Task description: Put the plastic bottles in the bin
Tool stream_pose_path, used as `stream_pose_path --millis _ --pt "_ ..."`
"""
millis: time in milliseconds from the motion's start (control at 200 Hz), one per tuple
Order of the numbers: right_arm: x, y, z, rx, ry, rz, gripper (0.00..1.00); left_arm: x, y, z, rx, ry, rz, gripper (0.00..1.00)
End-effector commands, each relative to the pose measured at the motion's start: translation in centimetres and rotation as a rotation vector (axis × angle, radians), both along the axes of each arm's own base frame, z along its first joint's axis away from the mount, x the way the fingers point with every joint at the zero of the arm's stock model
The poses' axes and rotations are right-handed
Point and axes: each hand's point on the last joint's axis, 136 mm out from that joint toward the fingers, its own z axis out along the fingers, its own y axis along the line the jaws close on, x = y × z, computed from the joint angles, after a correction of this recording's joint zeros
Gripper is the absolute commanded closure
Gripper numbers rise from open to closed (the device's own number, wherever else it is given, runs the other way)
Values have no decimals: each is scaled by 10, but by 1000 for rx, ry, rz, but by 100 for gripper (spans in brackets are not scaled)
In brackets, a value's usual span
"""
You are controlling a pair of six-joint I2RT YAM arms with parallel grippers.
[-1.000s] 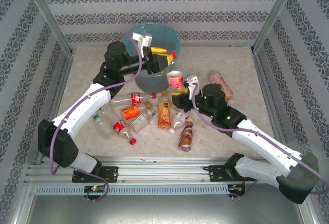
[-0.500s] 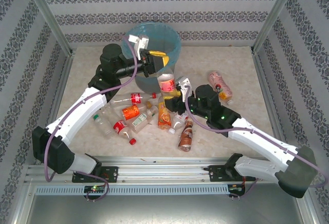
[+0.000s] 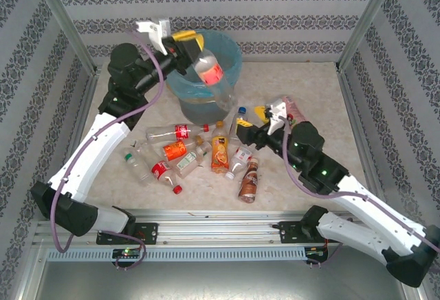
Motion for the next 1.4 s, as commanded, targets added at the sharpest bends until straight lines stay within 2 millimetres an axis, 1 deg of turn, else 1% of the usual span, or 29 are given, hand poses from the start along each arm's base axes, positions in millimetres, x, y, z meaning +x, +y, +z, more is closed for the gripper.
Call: stream_pose_path --millis 0,65,135,230,290,385,455,555,625,769,949,1069,1204,1394 --pt "4 -22 -10 13 7 -118 30 16 35 46 -20 -162 192 100" --pt "2 -30 -14 14 5 -146 32 38 41 47 8 -162 248 100" --pt "1 -36 -17 15 7 -169 32 64 47 41 28 -163 308 100" --pt "0 -42 -19 20 14 -188 34 98 52 28 60 -162 373 100" --pt "-1 -43 -19 17 13 -189 33 116 50 17 92 -159 392 100" --pt "-2 -46 -19 15 17 -195 34 139 45 -1 110 -137 402 100" --pt "-2 -48 -21 15 23 -208 34 152 37 -17 117 -110 375 100" --pt "0 -52 -26 20 39 -234 34 170 20 -48 159 -50 302 100" --pt "1 -54 -29 27 51 -247 34 180 14 -73 175 1 279 100" --pt "2 -56 -36 30 76 -258 34 191 1 -113 219 69 223 100" --pt "3 -59 -46 35 107 -281 34 192 -18 -156 277 99 114 100" --pt "6 -61 -52 36 124 -297 33 196 -20 -182 319 105 107 100" --pt "8 -61 -55 32 136 -309 33 201 -12 -194 361 110 161 100" --pt "14 -59 -56 32 146 -312 32 206 -14 -210 417 125 155 100"
